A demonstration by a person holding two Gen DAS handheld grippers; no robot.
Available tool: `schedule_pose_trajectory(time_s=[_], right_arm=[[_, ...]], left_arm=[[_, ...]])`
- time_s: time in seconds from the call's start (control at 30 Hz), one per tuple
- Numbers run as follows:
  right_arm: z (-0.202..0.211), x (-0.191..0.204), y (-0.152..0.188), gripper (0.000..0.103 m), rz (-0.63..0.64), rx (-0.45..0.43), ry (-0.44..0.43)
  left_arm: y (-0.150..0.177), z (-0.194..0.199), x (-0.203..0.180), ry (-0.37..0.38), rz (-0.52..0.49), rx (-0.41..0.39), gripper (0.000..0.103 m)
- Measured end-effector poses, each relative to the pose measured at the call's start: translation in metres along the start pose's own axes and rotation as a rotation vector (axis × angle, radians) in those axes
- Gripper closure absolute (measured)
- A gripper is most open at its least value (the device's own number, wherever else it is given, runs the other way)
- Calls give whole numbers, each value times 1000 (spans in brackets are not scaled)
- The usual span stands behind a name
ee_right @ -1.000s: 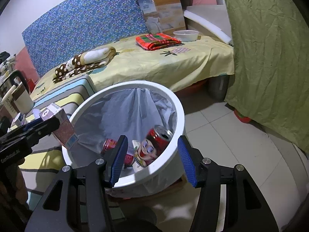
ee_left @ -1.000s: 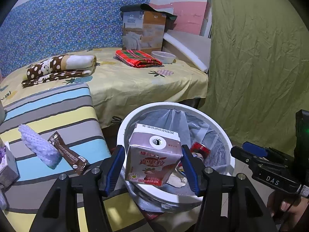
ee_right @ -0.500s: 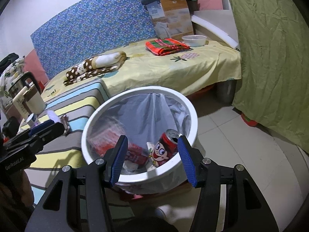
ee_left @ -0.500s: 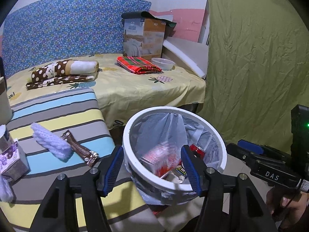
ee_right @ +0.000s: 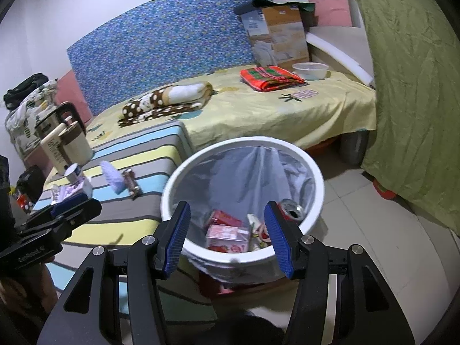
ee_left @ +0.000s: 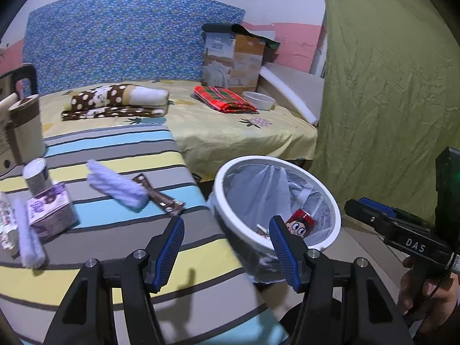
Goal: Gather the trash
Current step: 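Move both grippers back toward the remaining items on the table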
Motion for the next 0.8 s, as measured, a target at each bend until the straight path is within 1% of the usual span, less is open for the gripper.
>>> schedule_pose_trajectory(time_s=[0.1,0.4,0.5,0.8], right_arm=[[1,10,2,47,22,-3,-22],[1,42,9,47,79,4,-91],[-1,54,13,47,102,14,-116],[-8,81,23,47,163,51,-180]], left_arm=[[5,10,8,-33,10,-12,42],[22,34,32,-102,56,-26,42],[29,41,40,-135,73,-30,42],[45,56,61,-198,119,-37,42]])
Point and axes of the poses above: each gripper's, at about its wrist camera, not at the fingertips, and z roughly against the way its jaws point, x to its left, y to its underside, the point moved 6 cm from there along -z, roughly the way its jaws point, and after that the axes turned 12 degrees about x, right-handed, at the moved point
